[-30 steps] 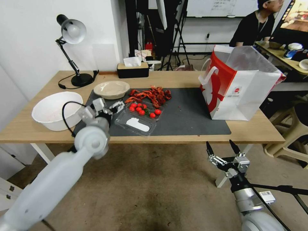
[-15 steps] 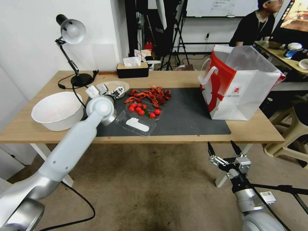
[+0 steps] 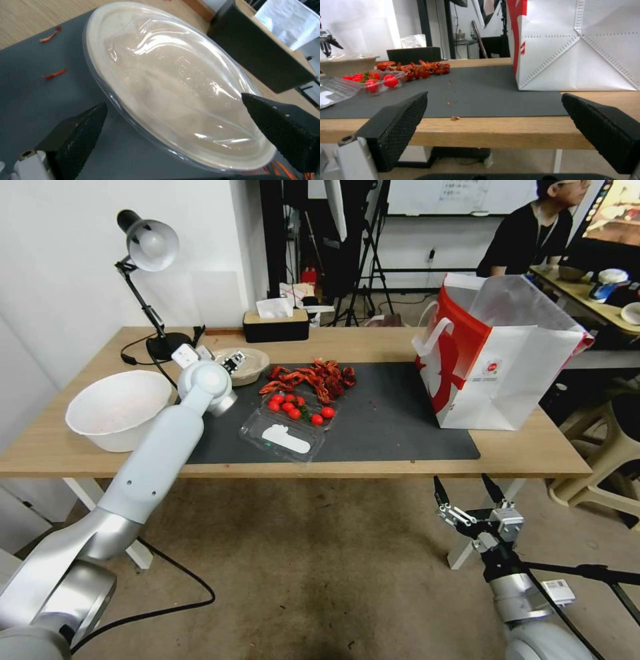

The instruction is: Pick up the trash from the table and place it into the takeout bag.

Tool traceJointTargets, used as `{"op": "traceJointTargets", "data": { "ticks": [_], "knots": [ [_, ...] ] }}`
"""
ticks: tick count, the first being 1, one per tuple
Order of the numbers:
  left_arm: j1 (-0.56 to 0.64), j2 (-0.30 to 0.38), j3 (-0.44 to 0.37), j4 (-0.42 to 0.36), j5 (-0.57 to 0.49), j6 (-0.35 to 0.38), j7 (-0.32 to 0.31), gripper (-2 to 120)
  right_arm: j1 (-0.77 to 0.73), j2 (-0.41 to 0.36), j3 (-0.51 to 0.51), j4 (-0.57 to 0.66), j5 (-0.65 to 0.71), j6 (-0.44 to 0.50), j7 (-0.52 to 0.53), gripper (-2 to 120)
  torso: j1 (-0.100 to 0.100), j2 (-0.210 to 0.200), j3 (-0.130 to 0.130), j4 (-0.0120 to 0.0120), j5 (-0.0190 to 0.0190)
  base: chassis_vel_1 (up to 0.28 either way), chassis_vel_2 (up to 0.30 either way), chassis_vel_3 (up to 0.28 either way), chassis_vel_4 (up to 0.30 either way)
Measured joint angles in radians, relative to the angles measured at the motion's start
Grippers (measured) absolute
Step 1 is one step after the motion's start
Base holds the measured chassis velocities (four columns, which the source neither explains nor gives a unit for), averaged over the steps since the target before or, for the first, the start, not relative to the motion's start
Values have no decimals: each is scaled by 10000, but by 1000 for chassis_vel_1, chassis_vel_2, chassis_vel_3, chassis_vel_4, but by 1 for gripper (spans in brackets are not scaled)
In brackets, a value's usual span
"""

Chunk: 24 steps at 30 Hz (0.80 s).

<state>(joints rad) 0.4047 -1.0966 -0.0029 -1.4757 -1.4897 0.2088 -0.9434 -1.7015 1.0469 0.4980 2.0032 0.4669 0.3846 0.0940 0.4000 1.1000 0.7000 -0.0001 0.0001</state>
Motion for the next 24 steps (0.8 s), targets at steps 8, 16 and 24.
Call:
{"op": "traceJointTargets", "data": {
  "ticks": [8, 16, 24],
  "knots": [
    [-533, -438, -335, 1237, -31, 207, 120, 100, 13, -4, -36, -34, -12, 7, -3, 100, 0, 0, 0, 1, -2, 0, 0, 0, 0],
    [-707, -587, -438, 1742, -143, 300, -15, 81, -125, -50, 50, 16, -12, 7, 0, 100, 0, 0, 0, 2, -2, 0, 0, 0, 0],
    [-848, -664, -461, 1990, -199, 258, -50, 52, -211, -39, 63, 86, -47, 15, 0, 100, 0, 0, 0, 1, -1, 0, 0, 0, 0]
  ]
}}
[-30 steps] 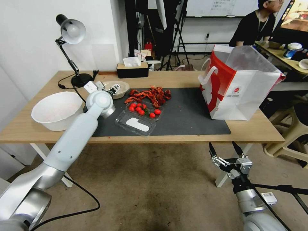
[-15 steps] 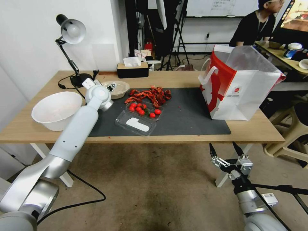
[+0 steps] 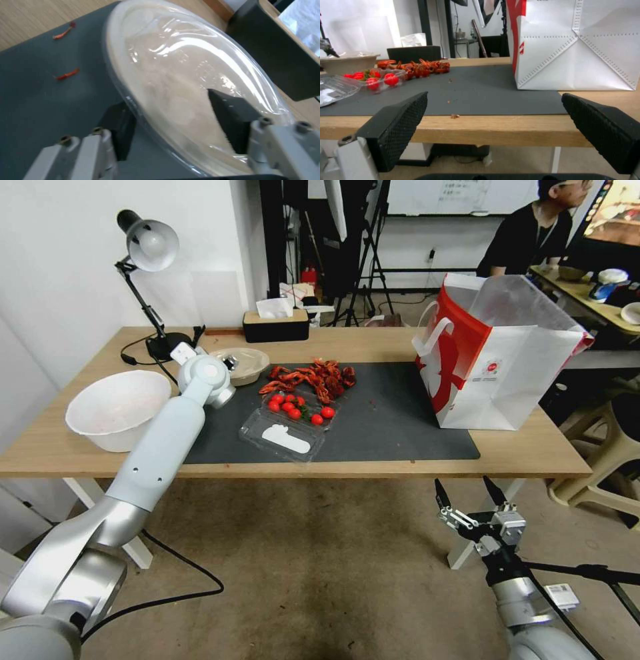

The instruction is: Pick up the trash from the table and place it into the takeout bag.

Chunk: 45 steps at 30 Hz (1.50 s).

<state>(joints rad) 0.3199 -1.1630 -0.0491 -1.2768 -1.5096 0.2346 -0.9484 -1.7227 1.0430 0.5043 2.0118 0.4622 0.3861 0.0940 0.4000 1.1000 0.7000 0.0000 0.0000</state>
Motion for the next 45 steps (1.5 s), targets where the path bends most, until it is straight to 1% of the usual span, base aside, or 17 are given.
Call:
{"op": "traceJointTargets", "data": {
  "ticks": [3, 4, 7, 8, 11, 12, 14, 17, 20, 21, 24, 25, 28, 34, 37, 42, 45],
  "knots": [
    [-16, 47, -6, 70, -38, -29, 6, 37, -11, 1, 20, 14, -7, 4, 1, 100, 0, 0, 0, 1, -1, 0, 0, 0, 0],
    [-16, 47, -6, 70, -38, -29, 6, 37, -11, 1, 20, 14, -7, 4, 1, 100, 0, 0, 0, 1, -1, 0, 0, 0, 0],
    [-16, 55, -44, 160, -40, -104, 90, 28, -2, 15, 3, 23, -48, 5, -23, 100, 0, 0, 0, 0, -1, 0, 0, 0, 0],
    [2, 57, -48, 173, -29, -169, 174, 21, -1, 34, -19, 34, -87, 5, -46, 100, 0, 0, 0, 0, 0, 0, 0, 0, 0],
    [39, 75, -58, 165, 112, -438, 438, 9, 21, 71, -73, 50, -107, 1, -54, 100, -1, 0, 0, 0, 0, 0, 0, 0, 0],
    [39, 75, -58, 165, 112, -438, 438, 9, 21, 71, -73, 50, -107, 1, -54, 100, -1, 0, 0, 0, 0, 0, 0, 0, 0],
    [93, 112, -57, 82, 232, -678, 822, 3, 64, 79, -96, 51, -95, -16, -54, 100, -1, 0, -1, -1, 0, 0, 0, 0, 0],
    [125, 156, -43, -19, 319, -814, 1088, 3, 81, 80, -101, 51, -88, -22, -54, 100, -1, 0, -1, 0, 0, 0, 0, 0, 0],
    [206, 302, 66, -456, 714, -1248, 2009, 3, 93, 81, -102, 55, -78, -26, -50, 100, 0, 0, 0, 1, 0, 0, 0, 0, 0],
    [206, 302, 66, -456, 714, -1248, 2009, 3, 93, 81, -102, 55, -78, -26, -50, 100, 0, 0, 0, 1, 0, 0, 0, 0, 0],
    [169, 482, 298, -960, 878, -1753, 3007, 3, 96, 78, -101, 69, -73, -36, -45, 100, -1, 0, 0, 1, -1, 0, 0, 0, 0],
    [169, 482, 298, -960, 878, -1753, 3007, 3, 96, 78, -101, 69, -73, -36, -45, 100, -1, 0, 0, 1, -1, 0, 0, 0, 0],
    [-110, 642, 638, -1543, 1038, -2090, 3855, 3, 104, 61, -93, 86, -70, -59, -27, 100, -1, 0, 0, 2, 0, 0, 0, 0, 0],
    [-676, 614, 1204, -2202, 1263, -2230, 4227, 2, 79, 70, -64, 112, -70, -69, -3, 100, -1, 0, -1, 1, 2, 0, 0, 0, 0],
    [-1230, 307, 1631, -2493, 1263, -2258, 4241, 2, -4, 82, -6, 129, -63, -65, -6, 100, -1, 0, 0, -1, 1, 0, 0, 0, 0],
    [-1771, -63, 2088, -2532, 1262, -2265, 4223, 2, -57, 82, 66, 150, -32, -45, -20, 100, 0, 0, 0, -2, 1, 0, 0, 0, 0],
    [-2375, -458, 2703, -2368, 1386, -2266, 4286, 2, -120, 89, 106, 160, -19, -12, -33, 100, -1, 0, 1, 1, 3, 0, 0, 0, 0]
  ]
}}
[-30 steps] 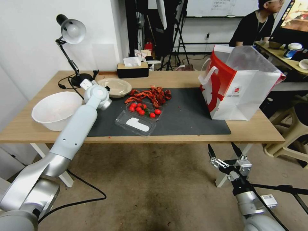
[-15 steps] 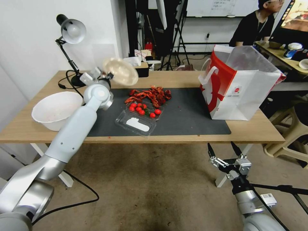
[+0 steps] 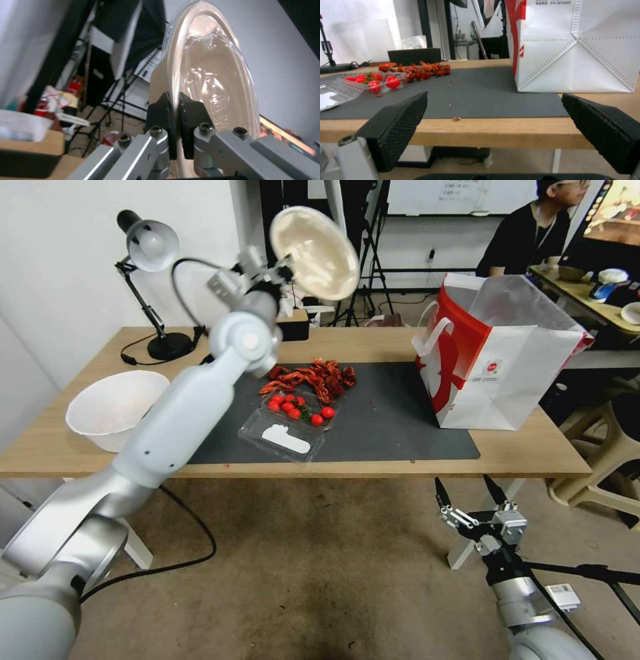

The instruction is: Pick up the trash from the table and place it into the takeout bag.

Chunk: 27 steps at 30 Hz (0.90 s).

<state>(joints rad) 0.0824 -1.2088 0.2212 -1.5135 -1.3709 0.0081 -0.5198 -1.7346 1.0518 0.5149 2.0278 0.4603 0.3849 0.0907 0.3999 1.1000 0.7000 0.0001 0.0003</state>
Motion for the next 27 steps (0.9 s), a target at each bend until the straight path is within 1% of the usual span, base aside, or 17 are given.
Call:
{"op": "traceJointTargets", "data": {
  "ticks": [1, 3, 4, 5, 9, 10, 12, 13, 16, 17, 19, 20, 22, 23, 25, 26, 27],
  "knots": [
    [0, 0, 0, 0, 0, 0, 0, 2, 0, 0, 0, 0, 0, 0, 0, 100, 0, 0, 0, 0, 0, 0, 0, 0, 0],
    [-369, -267, 461, 201, 187, -41, 64, 2, -45, 21, 7, 0, -1, 30, -17, 100, 0, 0, 0, -2, -1, 0, 0, 0, 0],
    [-619, -498, 821, 373, 353, -78, 65, 2, -54, 41, 14, 0, -3, 52, -24, 100, 0, 0, 0, -1, 0, 0, 0, 0, 0],
    [-619, -498, 821, 373, 353, -78, 65, 2, -54, 41, 14, 0, -3, 52, -24, 100, 0, 0, 0, -1, 0, 0, 0, 0, 0],
    [-1142, -1264, 1458, 959, 753, -163, 78, 2, -55, 72, 29, -29, -5, 71, -28, 100, 0, 0, 0, 0, 0, 0, 0, 0, 0],
    [-1142, -1264, 1458, 959, 753, -163, 78, 2, -55, 72, 29, -29, -5, 71, -28, 100, 0, 0, 0, 0, 0, 0, 0, 0, 0],
    [-1375, -1737, 1807, 1336, 992, -229, 183, 2, -52, 95, 29, -76, -7, 94, -31, 100, 1, 0, 0, -1, -1, 0, 0, 0, 0],
    [-1375, -1737, 1807, 1336, 992, -229, 183, 2, -52, 95, 29, -76, -7, 94, -31, 100, 1, 0, 0, -1, -1, 0, 0, 0, 0],
    [-1674, -2453, 2191, 1805, 1219, -303, 349, 2, -49, 131, 36, -137, -1, 134, -41, 100, 0, 0, 0, -1, 1, 0, 0, 0, 0],
    [-1674, -2453, 2191, 1805, 1219, -303, 349, 2, -49, 131, 36, -137, -1, 134, -41, 100, 0, 0, 0, -1, 1, 0, 0, 0, 0],
    [-1883, -2894, 2443, 2133, 1597, -375, 561, 2, -57, 154, 77, -168, 34, 180, -65, 100, 1, 0, -1, -3, 1, 0, 0, 0, 0],
    [-1883, -2894, 2443, 2133, 1597, -375, 561, 2, -57, 154, 77, -168, 34, 180, -65, 100, 1, 0, -1, -3, 1, 0, 0, 0, 0],
    [-2087, -3370, 2753, 2509, 2088, -473, 748, 2, -75, 174, 111, -206, 63, 236, -91, 100, 1, 0, 0, 0, 0, 0, 0, 0, 0],
    [-2087, -3370, 2753, 2509, 2088, -473, 748, 2, -75, 174, 111, -206, 63, 236, -91, 100, 1, 0, 0, 0, 0, 0, 0, 0, 0],
    [-2260, -3766, 2988, 2847, 2392, -529, 893, 2, -92, 195, 141, -225, 89, 271, -105, 100, 1, 0, -1, -1, 0, 0, 0, 0, 0],
    [-2260, -3766, 2988, 2847, 2392, -529, 893, 2, -92, 195, 141, -225, 89, 271, -105, 100, 1, 0, -1, -1, 0, 0, 0, 0, 0],
    [-2348, -3965, 3096, 3082, 2651, -579, 996, 2, -98, 211, 156, -231, 103, 286, -113, 100, 1, 0, -1, -4, 0, 0, 0, 0, 0]
  ]
}}
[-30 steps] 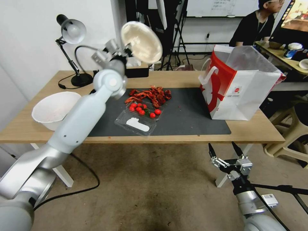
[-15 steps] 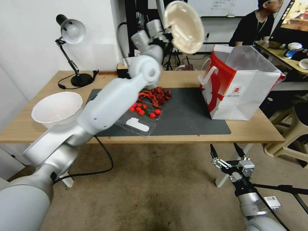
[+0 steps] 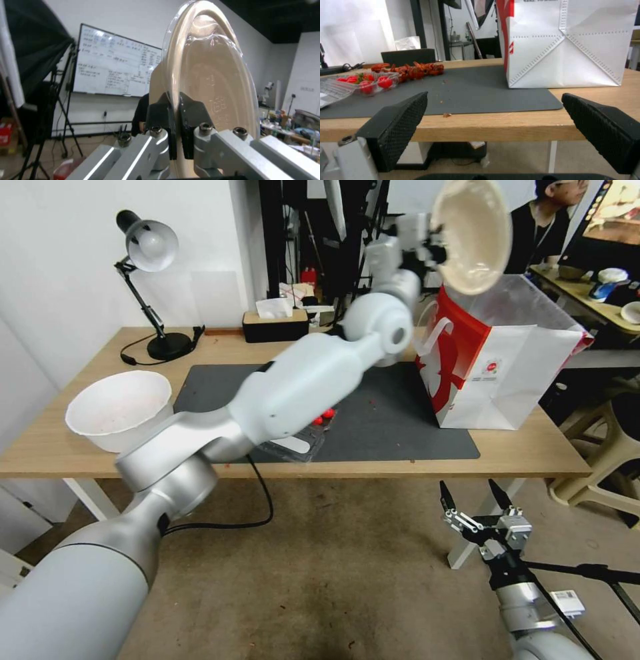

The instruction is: Pick up the trash from the table and place it into the takeout bag.

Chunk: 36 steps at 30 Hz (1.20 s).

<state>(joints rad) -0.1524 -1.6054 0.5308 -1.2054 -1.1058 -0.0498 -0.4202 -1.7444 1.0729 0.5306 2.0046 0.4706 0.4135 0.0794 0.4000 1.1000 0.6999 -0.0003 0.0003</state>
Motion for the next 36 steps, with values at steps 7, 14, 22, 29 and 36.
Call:
{"op": "traceJointTargets", "data": {
  "ticks": [7, 14, 22, 29, 36],
  "knots": [
    [-70, -90, 641, 558, 1174, -227, 726, 2, -86, -1, 120, -3, 107, 64, -40, 100, 1, -1, 1, 6, -2, 0, 0, 0, 0],
    [50, 9, 1221, 595, 2314, -552, 1111, 13, -120, -62, 207, -42, 219, 102, -82, 100, 1, -1, 1, 4, -1, 0, 0, 0, 0],
    [-6, -22, 1288, 651, 2465, -565, 969, 49, -55, -49, 153, -14, 224, 99, -82, 100, 1, -1, 0, 4, -2, 0, 0, 0, 0],
    [33, 173, 1324, 431, 2394, -595, 903, 72, -54, -50, 150, -2, 224, 97, -82, 100, 1, 0, 0, 3, -3, 0, 0, 0, 0],
    [157, 541, 1436, 158, 2286, -720, 980, 93, -50, -50, 140, 23, 215, 86, -82, 100, 1, 0, 0, 2, -4, 0, 0, 0, 0]
  ]
}}
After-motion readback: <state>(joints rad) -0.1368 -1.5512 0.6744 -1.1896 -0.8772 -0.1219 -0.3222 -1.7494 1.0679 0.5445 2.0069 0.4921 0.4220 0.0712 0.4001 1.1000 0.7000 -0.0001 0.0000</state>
